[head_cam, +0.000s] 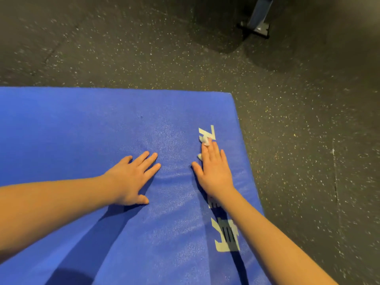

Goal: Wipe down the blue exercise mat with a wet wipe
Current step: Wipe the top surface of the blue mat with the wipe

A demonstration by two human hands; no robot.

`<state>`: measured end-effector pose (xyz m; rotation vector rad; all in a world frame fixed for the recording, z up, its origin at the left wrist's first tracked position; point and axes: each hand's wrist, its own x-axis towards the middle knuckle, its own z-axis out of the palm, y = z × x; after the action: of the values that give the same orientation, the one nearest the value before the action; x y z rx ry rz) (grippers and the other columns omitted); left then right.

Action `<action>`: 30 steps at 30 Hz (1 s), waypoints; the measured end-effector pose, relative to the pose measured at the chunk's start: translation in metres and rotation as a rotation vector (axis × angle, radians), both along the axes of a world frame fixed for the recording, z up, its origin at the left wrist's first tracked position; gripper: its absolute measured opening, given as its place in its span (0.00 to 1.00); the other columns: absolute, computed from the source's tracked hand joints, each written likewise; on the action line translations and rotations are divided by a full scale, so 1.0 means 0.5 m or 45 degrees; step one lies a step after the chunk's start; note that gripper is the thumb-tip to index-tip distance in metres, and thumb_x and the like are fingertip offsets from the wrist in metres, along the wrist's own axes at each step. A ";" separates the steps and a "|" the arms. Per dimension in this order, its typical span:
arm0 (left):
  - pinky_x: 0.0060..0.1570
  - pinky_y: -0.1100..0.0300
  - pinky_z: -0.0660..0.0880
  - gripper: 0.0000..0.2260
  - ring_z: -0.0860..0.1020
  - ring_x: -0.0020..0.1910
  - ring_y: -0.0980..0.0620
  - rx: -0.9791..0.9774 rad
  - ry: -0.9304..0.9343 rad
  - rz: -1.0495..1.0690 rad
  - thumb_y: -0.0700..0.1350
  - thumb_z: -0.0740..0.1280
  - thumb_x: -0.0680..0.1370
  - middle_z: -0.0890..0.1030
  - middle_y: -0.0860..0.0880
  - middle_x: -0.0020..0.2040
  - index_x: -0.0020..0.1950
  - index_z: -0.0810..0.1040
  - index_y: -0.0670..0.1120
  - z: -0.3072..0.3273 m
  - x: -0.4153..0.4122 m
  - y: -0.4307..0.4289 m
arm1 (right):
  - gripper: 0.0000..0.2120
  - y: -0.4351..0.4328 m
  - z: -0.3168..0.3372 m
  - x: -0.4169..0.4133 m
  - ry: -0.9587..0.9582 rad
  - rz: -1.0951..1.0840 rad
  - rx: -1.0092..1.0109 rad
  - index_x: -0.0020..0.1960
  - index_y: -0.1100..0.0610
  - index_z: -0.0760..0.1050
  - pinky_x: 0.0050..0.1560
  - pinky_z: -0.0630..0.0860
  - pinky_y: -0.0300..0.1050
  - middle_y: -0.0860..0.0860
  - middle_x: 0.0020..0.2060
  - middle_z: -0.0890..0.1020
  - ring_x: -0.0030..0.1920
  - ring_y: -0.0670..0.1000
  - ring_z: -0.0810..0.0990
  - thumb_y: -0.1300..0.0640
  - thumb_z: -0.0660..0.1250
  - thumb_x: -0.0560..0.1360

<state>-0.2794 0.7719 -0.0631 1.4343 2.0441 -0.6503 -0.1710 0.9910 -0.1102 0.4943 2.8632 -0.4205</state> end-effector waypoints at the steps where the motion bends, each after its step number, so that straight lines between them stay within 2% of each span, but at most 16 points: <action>1: 0.74 0.47 0.50 0.43 0.37 0.77 0.44 -0.032 -0.005 -0.027 0.69 0.54 0.76 0.32 0.44 0.77 0.78 0.35 0.47 0.004 -0.006 0.004 | 0.41 -0.022 0.005 0.012 -0.003 0.084 -0.039 0.79 0.57 0.47 0.75 0.40 0.47 0.48 0.78 0.46 0.78 0.53 0.44 0.36 0.38 0.71; 4: 0.74 0.46 0.50 0.45 0.38 0.77 0.44 -0.103 -0.009 -0.054 0.71 0.54 0.75 0.33 0.43 0.77 0.78 0.36 0.47 0.011 -0.011 0.016 | 0.38 -0.016 0.020 0.035 -0.012 0.325 -0.043 0.79 0.56 0.50 0.76 0.44 0.50 0.48 0.78 0.50 0.78 0.53 0.47 0.38 0.40 0.73; 6: 0.74 0.45 0.50 0.47 0.37 0.77 0.43 -0.108 -0.004 -0.037 0.72 0.54 0.74 0.33 0.43 0.77 0.78 0.36 0.46 0.008 -0.004 0.018 | 0.36 0.026 0.018 0.025 0.029 0.222 0.045 0.78 0.56 0.54 0.75 0.51 0.53 0.49 0.77 0.55 0.77 0.55 0.52 0.40 0.41 0.74; 7: 0.74 0.45 0.50 0.47 0.37 0.77 0.42 -0.093 -0.003 -0.019 0.73 0.54 0.73 0.33 0.42 0.77 0.78 0.36 0.45 0.007 0.001 0.017 | 0.36 0.040 0.018 0.021 0.023 0.096 0.064 0.78 0.56 0.54 0.75 0.51 0.53 0.48 0.77 0.56 0.77 0.54 0.52 0.41 0.41 0.74; 10: 0.74 0.45 0.51 0.49 0.37 0.77 0.40 -0.055 0.045 0.020 0.74 0.53 0.73 0.33 0.41 0.77 0.78 0.36 0.43 0.005 0.017 0.016 | 0.36 0.001 0.012 0.030 0.001 -0.024 -0.014 0.78 0.56 0.48 0.76 0.43 0.50 0.47 0.78 0.49 0.78 0.51 0.45 0.40 0.45 0.75; 13: 0.74 0.43 0.52 0.50 0.38 0.77 0.39 0.086 0.065 0.114 0.74 0.54 0.72 0.33 0.40 0.76 0.78 0.37 0.42 -0.006 0.036 0.003 | 0.38 -0.058 0.019 0.073 -0.009 0.271 -0.136 0.79 0.56 0.47 0.74 0.39 0.46 0.44 0.77 0.44 0.77 0.48 0.42 0.37 0.44 0.74; 15: 0.70 0.41 0.59 0.51 0.43 0.77 0.39 0.307 0.085 0.160 0.75 0.56 0.69 0.42 0.38 0.77 0.78 0.48 0.40 -0.025 0.041 -0.020 | 0.38 -0.033 0.019 0.084 -0.013 0.359 -0.044 0.78 0.58 0.52 0.76 0.44 0.51 0.48 0.77 0.48 0.78 0.52 0.46 0.37 0.43 0.74; 17: 0.63 0.40 0.68 0.50 0.48 0.77 0.42 0.482 0.109 0.183 0.76 0.55 0.66 0.60 0.39 0.75 0.73 0.67 0.39 -0.051 0.038 -0.041 | 0.39 0.010 0.015 0.078 -0.075 0.171 0.051 0.78 0.58 0.52 0.76 0.44 0.51 0.50 0.78 0.50 0.78 0.53 0.47 0.37 0.39 0.74; 18: 0.60 0.39 0.71 0.49 0.53 0.77 0.41 0.532 0.108 0.186 0.76 0.56 0.65 0.65 0.39 0.73 0.70 0.71 0.38 -0.062 0.037 -0.049 | 0.39 0.024 0.014 0.078 -0.094 0.044 0.066 0.78 0.57 0.50 0.75 0.42 0.50 0.51 0.78 0.49 0.78 0.53 0.46 0.37 0.38 0.73; 19: 0.58 0.39 0.73 0.49 0.61 0.74 0.39 0.534 0.101 0.200 0.75 0.60 0.62 0.69 0.38 0.71 0.68 0.73 0.38 -0.067 0.039 -0.051 | 0.40 0.024 0.013 0.081 -0.086 -0.023 0.062 0.78 0.57 0.49 0.75 0.40 0.49 0.50 0.78 0.48 0.78 0.53 0.45 0.36 0.37 0.72; 21: 0.53 0.37 0.75 0.50 0.73 0.66 0.36 0.519 0.064 0.255 0.72 0.69 0.55 0.73 0.38 0.68 0.66 0.76 0.37 -0.070 0.047 -0.049 | 0.40 -0.020 0.023 0.097 -0.035 0.072 -0.010 0.79 0.56 0.47 0.75 0.39 0.47 0.47 0.78 0.45 0.78 0.51 0.43 0.36 0.39 0.72; 23: 0.51 0.36 0.75 0.49 0.76 0.62 0.37 0.558 0.046 0.350 0.67 0.76 0.52 0.75 0.39 0.66 0.64 0.77 0.37 -0.070 0.065 -0.051 | 0.38 -0.071 0.028 0.127 -0.032 0.316 -0.127 0.79 0.56 0.47 0.76 0.40 0.47 0.44 0.77 0.44 0.77 0.49 0.42 0.37 0.43 0.74; 25: 0.51 0.36 0.75 0.44 0.75 0.64 0.38 0.638 0.064 0.407 0.62 0.79 0.56 0.76 0.40 0.66 0.64 0.78 0.38 -0.072 0.090 -0.065 | 0.36 -0.081 0.030 0.149 -0.007 0.510 -0.098 0.77 0.59 0.55 0.75 0.47 0.52 0.47 0.77 0.51 0.77 0.52 0.51 0.40 0.48 0.76; 27: 0.54 0.37 0.74 0.33 0.68 0.68 0.42 0.706 0.101 0.464 0.60 0.74 0.68 0.75 0.42 0.67 0.65 0.77 0.39 -0.076 0.123 -0.084 | 0.34 -0.055 0.024 0.142 0.048 0.460 0.002 0.77 0.59 0.59 0.75 0.54 0.56 0.51 0.76 0.59 0.76 0.55 0.58 0.40 0.48 0.76; 28: 0.56 0.38 0.73 0.29 0.65 0.69 0.43 0.735 0.119 0.485 0.59 0.65 0.74 0.74 0.43 0.68 0.66 0.76 0.39 -0.080 0.141 -0.095 | 0.36 -0.041 0.024 0.137 0.019 0.340 0.018 0.77 0.57 0.56 0.75 0.52 0.54 0.50 0.77 0.57 0.77 0.54 0.55 0.39 0.44 0.75; 30: 0.63 0.40 0.68 0.29 0.62 0.70 0.45 0.710 0.121 0.520 0.58 0.54 0.76 0.72 0.43 0.70 0.67 0.75 0.40 -0.084 0.174 -0.119 | 0.39 -0.030 0.019 0.135 -0.060 0.049 0.006 0.79 0.55 0.50 0.75 0.42 0.50 0.48 0.78 0.51 0.78 0.51 0.46 0.38 0.36 0.72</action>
<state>-0.1927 0.7123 -0.1050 1.2046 2.6229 0.0319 -0.1034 0.9758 -0.1006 0.4432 2.8238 -0.3908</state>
